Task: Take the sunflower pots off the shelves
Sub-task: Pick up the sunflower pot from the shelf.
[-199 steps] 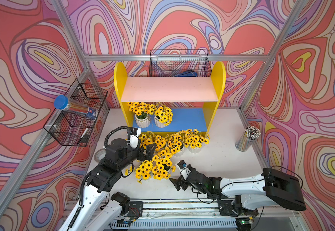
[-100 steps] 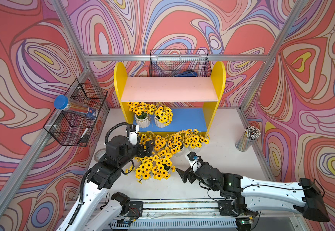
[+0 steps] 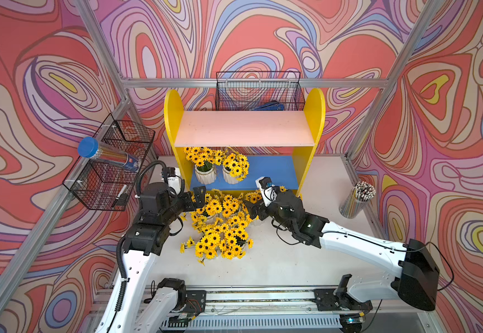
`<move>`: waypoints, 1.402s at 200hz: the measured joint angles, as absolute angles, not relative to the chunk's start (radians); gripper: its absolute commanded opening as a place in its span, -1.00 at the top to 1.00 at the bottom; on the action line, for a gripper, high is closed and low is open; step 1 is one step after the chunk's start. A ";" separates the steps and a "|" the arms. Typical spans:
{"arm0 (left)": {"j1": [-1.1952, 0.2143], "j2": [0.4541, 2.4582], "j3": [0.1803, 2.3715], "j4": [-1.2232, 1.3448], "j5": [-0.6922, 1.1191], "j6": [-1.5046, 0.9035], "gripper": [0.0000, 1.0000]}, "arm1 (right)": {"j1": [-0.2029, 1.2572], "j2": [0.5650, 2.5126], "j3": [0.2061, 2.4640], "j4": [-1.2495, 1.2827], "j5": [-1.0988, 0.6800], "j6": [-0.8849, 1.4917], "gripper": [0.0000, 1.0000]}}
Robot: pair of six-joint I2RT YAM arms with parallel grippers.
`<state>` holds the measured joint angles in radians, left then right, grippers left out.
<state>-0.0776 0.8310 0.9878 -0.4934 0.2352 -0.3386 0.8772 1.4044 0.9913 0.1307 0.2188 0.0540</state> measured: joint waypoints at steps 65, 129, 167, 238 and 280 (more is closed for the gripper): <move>-0.044 0.772 0.843 -0.348 0.475 -0.392 -0.98 | 0.804 1.662 1.171 0.212 0.144 0.053 -0.96; -0.044 0.785 0.733 -0.071 0.781 -0.533 -0.98 | 0.767 1.848 1.334 0.263 0.114 0.049 -0.96; -0.050 0.812 0.711 0.000 0.861 -0.591 -1.00 | 0.747 1.924 1.395 0.279 0.109 0.049 -0.96; -0.053 0.807 0.711 0.030 0.892 -0.606 -1.00 | 0.738 2.012 1.491 0.304 0.112 0.043 -0.96; -0.053 0.816 0.711 0.030 0.894 -0.606 -0.99 | 0.731 2.060 1.536 0.333 0.124 0.038 -0.96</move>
